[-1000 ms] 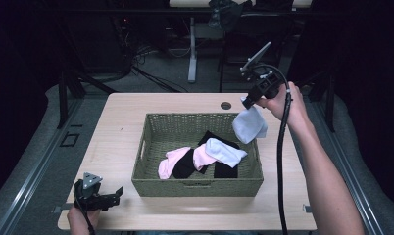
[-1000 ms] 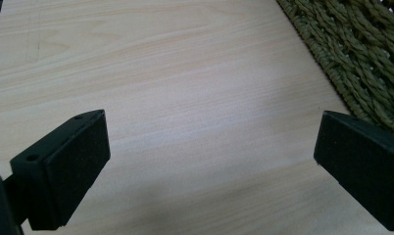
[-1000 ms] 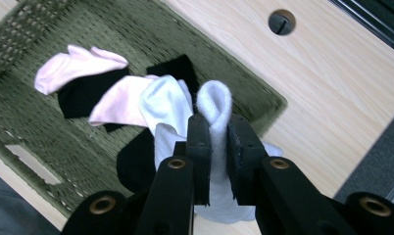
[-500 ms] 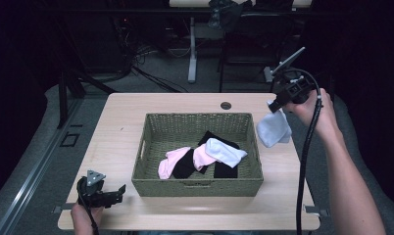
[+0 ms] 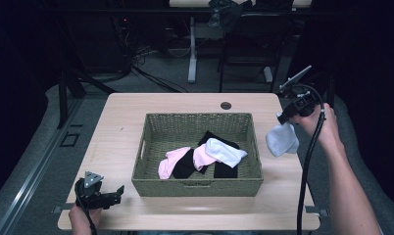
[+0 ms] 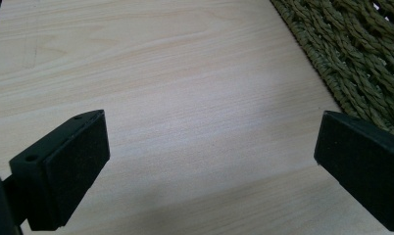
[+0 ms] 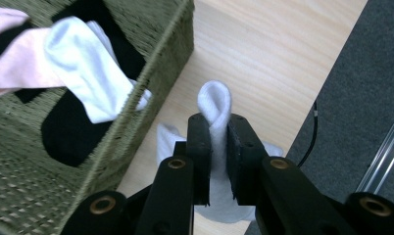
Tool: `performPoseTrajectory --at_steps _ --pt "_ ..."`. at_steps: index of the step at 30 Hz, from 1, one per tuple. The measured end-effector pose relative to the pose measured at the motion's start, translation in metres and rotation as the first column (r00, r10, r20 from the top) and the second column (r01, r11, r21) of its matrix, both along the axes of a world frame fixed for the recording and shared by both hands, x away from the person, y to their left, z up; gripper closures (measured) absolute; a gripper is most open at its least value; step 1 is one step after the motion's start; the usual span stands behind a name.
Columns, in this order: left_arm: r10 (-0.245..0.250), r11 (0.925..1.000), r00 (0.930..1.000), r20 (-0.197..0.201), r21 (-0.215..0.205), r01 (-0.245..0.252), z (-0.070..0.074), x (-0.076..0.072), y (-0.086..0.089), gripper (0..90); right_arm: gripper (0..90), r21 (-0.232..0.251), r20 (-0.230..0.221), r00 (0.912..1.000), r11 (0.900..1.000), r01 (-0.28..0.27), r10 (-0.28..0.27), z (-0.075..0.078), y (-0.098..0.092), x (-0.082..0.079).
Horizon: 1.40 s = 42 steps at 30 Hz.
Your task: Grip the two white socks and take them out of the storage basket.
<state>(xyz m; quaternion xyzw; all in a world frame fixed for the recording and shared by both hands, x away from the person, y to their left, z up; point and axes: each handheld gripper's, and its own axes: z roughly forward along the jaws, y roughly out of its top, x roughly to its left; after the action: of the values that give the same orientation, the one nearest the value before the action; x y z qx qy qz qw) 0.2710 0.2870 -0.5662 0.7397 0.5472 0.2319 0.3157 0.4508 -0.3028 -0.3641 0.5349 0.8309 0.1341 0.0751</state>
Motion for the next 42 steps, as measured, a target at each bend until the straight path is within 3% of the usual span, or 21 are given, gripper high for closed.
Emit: performPoseTrajectory --at_steps 3,6,8,9,14,15,22,29,30,32,33,34,37,39,42 --pt "-0.004 1.0000 1.0000 -0.001 0.003 0.004 0.000 0.001 0.000 0.1 81.3 -0.009 -0.010 0.9999 1.000 0.004 -0.004 -0.008 -0.001 0.002" --pt "-0.006 1.0000 1.0000 -0.005 0.001 0.006 0.000 0.002 -0.001 0.0 81.4 -0.009 -0.019 0.9993 1.000 0.030 -0.030 -0.030 -0.003 0.006" --pt "-0.006 1.0000 1.0000 -0.002 -0.001 0.006 0.000 0.002 -0.001 0.1 81.4 -0.018 -0.039 0.9990 1.000 0.021 -0.022 -0.035 -0.004 0.008" --pt "-0.008 1.0000 1.0000 -0.003 0.002 0.008 0.000 0.003 -0.002 0.0 81.4 -0.011 -0.053 0.9981 0.999 0.032 -0.032 -0.049 -0.004 0.011" --pt "-0.011 0.9999 0.9999 -0.004 0.000 0.011 0.000 0.003 -0.003 0.0 81.3 -0.019 -0.089 0.9952 0.999 0.039 -0.041 -0.072 -0.004 0.016" --pt "-0.012 0.9999 0.9999 0.003 -0.002 0.012 0.000 0.001 -0.001 0.0 81.2 -0.024 -0.093 0.9940 0.998 0.056 -0.058 -0.084 -0.004 0.018" --pt "0.000 1.0000 1.0000 0.008 -0.009 0.000 0.000 -0.002 0.004 0.0 79.5 -0.021 -0.106 0.9910 0.997 0.080 -0.081 -0.101 -0.006 0.022" --pt "-0.008 0.9999 1.0000 0.006 -0.007 0.008 0.000 -0.001 0.001 0.0 63.8 -0.030 -0.088 0.9933 0.997 0.072 -0.074 -0.091 -0.007 0.021" --pt "-0.007 1.0000 1.0000 0.002 -0.004 0.007 0.000 -0.001 0.001 0.0 62.1 -0.033 -0.070 0.9944 0.996 0.077 -0.080 -0.088 -0.006 0.020" --pt "-0.005 1.0000 1.0000 0.001 -0.007 0.005 0.000 0.000 0.000 0.0 58.3 -0.040 -0.061 0.9965 0.998 0.054 -0.057 -0.072 -0.004 0.018" --pt "-0.005 1.0000 1.0000 0.001 -0.007 0.005 0.000 0.000 0.000 0.0 58.3 -0.040 -0.061 0.9965 0.998 0.054 -0.057 -0.072 -0.004 0.018" --pt "-0.007 1.0000 1.0000 0.003 -0.005 0.007 0.000 0.000 0.000 0.0 56.8 -0.033 -0.029 0.9977 0.998 0.061 -0.062 -0.065 -0.001 0.016" --pt "-0.008 1.0000 1.0000 0.002 -0.005 0.008 0.000 0.000 0.000 0.0 54.7 -0.037 -0.024 0.9989 0.999 0.040 -0.041 -0.053 0.002 0.014" --pt "-0.005 1.0000 1.0000 0.001 -0.007 0.005 0.000 0.000 0.000 0.0 51.8 -0.029 0.007 0.9998 0.999 0.021 -0.020 -0.034 0.011 0.010" --pt "-0.006 1.0000 1.0000 0.000 -0.005 0.006 0.000 0.000 0.001 0.0 48.9 -0.022 0.024 0.9997 1.000 0.000 0.000 -0.021 0.019 0.008"
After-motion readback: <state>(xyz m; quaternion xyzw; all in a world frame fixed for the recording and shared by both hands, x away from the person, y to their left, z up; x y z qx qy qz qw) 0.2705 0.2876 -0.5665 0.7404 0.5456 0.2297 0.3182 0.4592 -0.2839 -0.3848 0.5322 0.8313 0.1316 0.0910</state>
